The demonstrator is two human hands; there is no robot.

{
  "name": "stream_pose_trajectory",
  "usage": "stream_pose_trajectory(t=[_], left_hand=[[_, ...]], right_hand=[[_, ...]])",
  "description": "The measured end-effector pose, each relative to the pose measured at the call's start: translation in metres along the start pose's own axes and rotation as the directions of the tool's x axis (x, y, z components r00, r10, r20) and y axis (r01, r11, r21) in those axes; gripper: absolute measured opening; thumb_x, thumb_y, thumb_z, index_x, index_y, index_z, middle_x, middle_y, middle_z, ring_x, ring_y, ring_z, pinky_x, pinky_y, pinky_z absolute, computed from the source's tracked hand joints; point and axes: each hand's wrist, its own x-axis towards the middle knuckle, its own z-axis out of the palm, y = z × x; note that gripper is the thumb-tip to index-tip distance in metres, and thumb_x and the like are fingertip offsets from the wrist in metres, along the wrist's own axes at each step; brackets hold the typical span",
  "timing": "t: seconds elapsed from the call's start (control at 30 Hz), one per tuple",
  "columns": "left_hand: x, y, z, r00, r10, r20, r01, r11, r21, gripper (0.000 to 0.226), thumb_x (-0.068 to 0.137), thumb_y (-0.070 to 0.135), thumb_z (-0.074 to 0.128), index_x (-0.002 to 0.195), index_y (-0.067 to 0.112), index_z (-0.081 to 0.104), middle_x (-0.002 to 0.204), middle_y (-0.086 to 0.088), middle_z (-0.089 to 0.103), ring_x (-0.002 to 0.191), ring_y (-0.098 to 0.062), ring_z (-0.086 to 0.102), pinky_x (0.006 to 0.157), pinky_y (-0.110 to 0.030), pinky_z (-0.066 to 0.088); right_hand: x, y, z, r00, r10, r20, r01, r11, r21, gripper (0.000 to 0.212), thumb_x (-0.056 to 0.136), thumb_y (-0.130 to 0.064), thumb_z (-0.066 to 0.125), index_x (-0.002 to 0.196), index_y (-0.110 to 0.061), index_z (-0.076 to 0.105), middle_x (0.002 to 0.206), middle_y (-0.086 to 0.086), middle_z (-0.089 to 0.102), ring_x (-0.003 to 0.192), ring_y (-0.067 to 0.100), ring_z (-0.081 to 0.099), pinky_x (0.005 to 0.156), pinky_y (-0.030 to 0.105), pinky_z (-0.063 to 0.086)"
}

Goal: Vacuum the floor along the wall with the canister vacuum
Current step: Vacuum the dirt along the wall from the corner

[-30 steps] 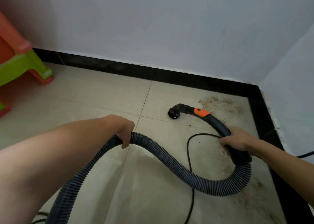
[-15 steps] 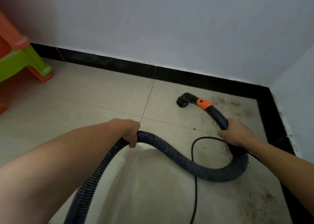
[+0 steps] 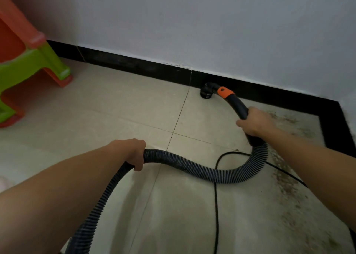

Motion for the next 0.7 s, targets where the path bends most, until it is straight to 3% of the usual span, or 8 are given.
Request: stream_pose_trajectory(t=[0.1, 0.17, 0.37, 0.53, 0.63, 0.7], left_hand=[[-0.001, 0.002, 0.002, 0.999, 0.004, 0.033, -0.005, 0.999, 0.035, 0.048, 0.065, 0.028, 0.077, 0.101, 0.019, 0.045, 0.085, 0.002, 0.055, 0.078, -0.017, 0.060, 0.066, -0.031, 0.049], [-0.002, 0.004, 0.000, 0.998, 0.008, 0.056, -0.011, 0.998, 0.060, 0.050, 0.064, 0.028, 0.077, 0.103, 0.020, 0.048, 0.087, 0.001, 0.057, 0.084, -0.019, 0.062, 0.069, -0.031, 0.052], [-0.001, 0.036, -0.021, 0.996, 0.065, 0.067, -0.071, 0.993, 0.096, 0.047, 0.061, 0.027, 0.077, 0.101, 0.021, 0.053, 0.098, -0.002, 0.064, 0.089, -0.022, 0.064, 0.082, -0.039, 0.056], [-0.005, 0.097, -0.033, 0.977, 0.203, 0.064, -0.211, 0.963, 0.170, 0.052, 0.064, 0.026, 0.079, 0.110, 0.020, 0.055, 0.104, -0.003, 0.064, 0.093, -0.023, 0.064, 0.084, -0.041, 0.055], [-0.009, 0.112, -0.032, 0.972, 0.213, 0.103, -0.232, 0.942, 0.242, 0.057, 0.064, 0.024, 0.081, 0.115, 0.019, 0.055, 0.108, -0.004, 0.063, 0.096, -0.024, 0.063, 0.084, -0.041, 0.054], [-0.012, 0.116, -0.030, 0.970, 0.199, 0.136, -0.231, 0.931, 0.282, 0.054, 0.065, 0.024, 0.082, 0.112, 0.019, 0.057, 0.105, -0.003, 0.064, 0.095, -0.024, 0.064, 0.084, -0.040, 0.054]], right_hand=[[0.001, -0.016, -0.006, 0.989, -0.131, 0.062, 0.128, 0.990, 0.057, 0.037, 0.082, -0.041, 0.068, 0.105, -0.021, 0.047, 0.084, 0.005, 0.058, 0.072, 0.024, 0.058, 0.059, 0.032, 0.044], [-0.003, -0.012, -0.009, 0.986, -0.139, 0.091, 0.132, 0.988, 0.074, 0.036, 0.083, -0.035, 0.068, 0.107, -0.021, 0.046, 0.092, 0.009, 0.060, 0.080, 0.029, 0.061, 0.068, 0.035, 0.049], [-0.034, 0.079, -0.030, 0.961, 0.235, 0.145, -0.261, 0.943, 0.205, 0.042, 0.085, -0.023, 0.073, 0.116, -0.002, 0.054, 0.099, 0.017, 0.060, 0.085, 0.033, 0.059, 0.072, 0.039, 0.048], [-0.091, 0.133, -0.056, 0.943, 0.261, 0.208, -0.294, 0.945, 0.144, 0.033, 0.082, -0.021, 0.074, 0.101, -0.004, 0.054, 0.082, 0.012, 0.064, 0.070, 0.027, 0.063, 0.059, 0.034, 0.050], [-0.126, 0.147, -0.066, 0.925, 0.240, 0.295, -0.303, 0.934, 0.189, 0.023, 0.079, -0.015, 0.073, 0.092, -0.003, 0.058, 0.073, 0.016, 0.072, 0.066, 0.031, 0.071, 0.067, 0.041, 0.060], [-0.150, 0.153, -0.068, 0.912, 0.205, 0.356, -0.295, 0.930, 0.220, 0.021, 0.079, -0.013, 0.072, 0.091, -0.002, 0.059, 0.064, 0.013, 0.072, 0.058, 0.027, 0.071, 0.061, 0.038, 0.060]])
